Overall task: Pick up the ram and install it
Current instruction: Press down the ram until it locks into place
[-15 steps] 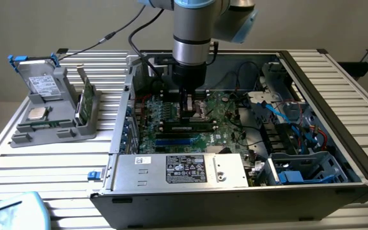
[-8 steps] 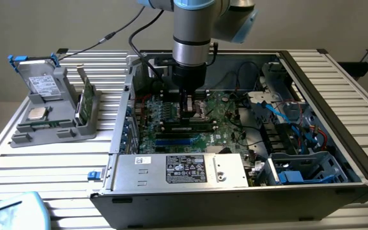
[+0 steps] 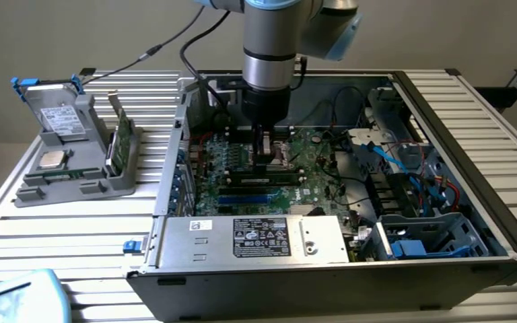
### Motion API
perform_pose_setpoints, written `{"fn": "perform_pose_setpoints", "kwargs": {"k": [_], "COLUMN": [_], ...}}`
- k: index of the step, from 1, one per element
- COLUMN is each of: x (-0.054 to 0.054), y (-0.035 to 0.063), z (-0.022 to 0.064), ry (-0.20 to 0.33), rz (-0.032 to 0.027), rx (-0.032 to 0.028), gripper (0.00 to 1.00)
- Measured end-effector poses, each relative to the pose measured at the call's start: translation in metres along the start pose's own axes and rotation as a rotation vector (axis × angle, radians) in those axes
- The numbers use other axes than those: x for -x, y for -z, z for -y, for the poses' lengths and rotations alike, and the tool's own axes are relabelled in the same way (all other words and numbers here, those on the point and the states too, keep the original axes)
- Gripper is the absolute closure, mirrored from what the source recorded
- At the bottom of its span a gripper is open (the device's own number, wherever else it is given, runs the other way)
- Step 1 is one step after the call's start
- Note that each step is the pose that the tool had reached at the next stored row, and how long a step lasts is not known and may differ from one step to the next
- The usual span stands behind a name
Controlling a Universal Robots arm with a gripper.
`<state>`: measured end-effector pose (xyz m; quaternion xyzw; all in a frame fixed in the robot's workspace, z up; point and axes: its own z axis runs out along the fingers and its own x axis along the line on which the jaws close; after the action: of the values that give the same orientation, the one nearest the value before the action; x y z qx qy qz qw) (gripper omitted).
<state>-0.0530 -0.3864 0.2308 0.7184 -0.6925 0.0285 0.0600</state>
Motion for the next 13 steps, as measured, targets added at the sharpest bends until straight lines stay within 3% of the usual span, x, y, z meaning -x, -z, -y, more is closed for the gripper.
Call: {"fn": "perform_pose_setpoints", "kwargs": {"k": [4,13], "x": [-0.003,-0.012], "y": [0.0051,0.0087], "z": [0.0011,0.0157], "ry": [0.000,0.004], "rz": [0.0001,0.0011], "rx": [0.0043,0.0323], "gripper": [0.89,0.89]}}
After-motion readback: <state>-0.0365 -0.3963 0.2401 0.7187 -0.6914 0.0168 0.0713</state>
